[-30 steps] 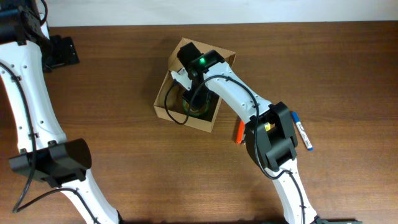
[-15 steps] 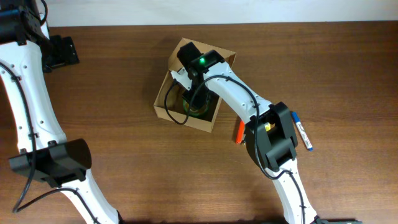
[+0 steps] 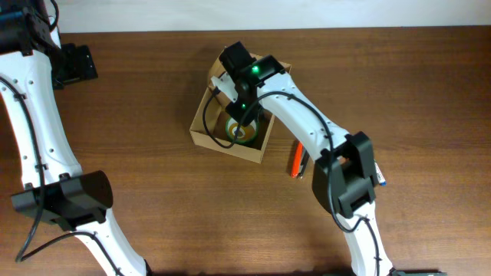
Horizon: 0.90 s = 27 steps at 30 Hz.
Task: Pack container
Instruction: 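Lift the right gripper out and move it over the red stapler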
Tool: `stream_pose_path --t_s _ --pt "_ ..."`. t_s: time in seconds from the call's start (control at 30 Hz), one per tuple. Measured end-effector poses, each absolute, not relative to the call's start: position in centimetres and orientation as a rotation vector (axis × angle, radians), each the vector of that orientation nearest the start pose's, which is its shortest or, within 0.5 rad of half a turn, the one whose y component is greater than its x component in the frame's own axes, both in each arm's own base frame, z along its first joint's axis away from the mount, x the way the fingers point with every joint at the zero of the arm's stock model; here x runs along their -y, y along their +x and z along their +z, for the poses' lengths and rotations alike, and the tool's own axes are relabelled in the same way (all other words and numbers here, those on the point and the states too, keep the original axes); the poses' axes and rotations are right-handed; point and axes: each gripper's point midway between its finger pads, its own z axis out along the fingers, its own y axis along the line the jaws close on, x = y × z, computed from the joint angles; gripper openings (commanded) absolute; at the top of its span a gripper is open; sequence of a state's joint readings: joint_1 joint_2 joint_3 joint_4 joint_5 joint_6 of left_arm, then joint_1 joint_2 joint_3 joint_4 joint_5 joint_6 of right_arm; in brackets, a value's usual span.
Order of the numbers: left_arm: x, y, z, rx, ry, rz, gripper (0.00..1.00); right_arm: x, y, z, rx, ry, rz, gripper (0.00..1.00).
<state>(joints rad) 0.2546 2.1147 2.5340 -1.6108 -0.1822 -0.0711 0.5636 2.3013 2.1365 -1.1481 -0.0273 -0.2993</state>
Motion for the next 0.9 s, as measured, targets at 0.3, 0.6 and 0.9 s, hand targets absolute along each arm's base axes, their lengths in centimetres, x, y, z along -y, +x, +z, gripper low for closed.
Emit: stream_pose_path --t_s 0.3,0.6,0.9 --pt "-14.2 42.4 26.8 -2.721 -0.496 0.3 0.99 -25.9 42.9 15.1 -2.567 -1.092 0.028 0.05" --pt "-14.2 42.4 26.8 -2.721 -0.496 0.3 0.99 -16.8 44.4 26.2 -2.465 -0.702 -0.044 0.06" --pt "-14.2 42.4 26.8 -2.721 -0.496 0.3 0.99 -1.5 41.0 34.0 -2.355 -0.152 -0.134 0.07"
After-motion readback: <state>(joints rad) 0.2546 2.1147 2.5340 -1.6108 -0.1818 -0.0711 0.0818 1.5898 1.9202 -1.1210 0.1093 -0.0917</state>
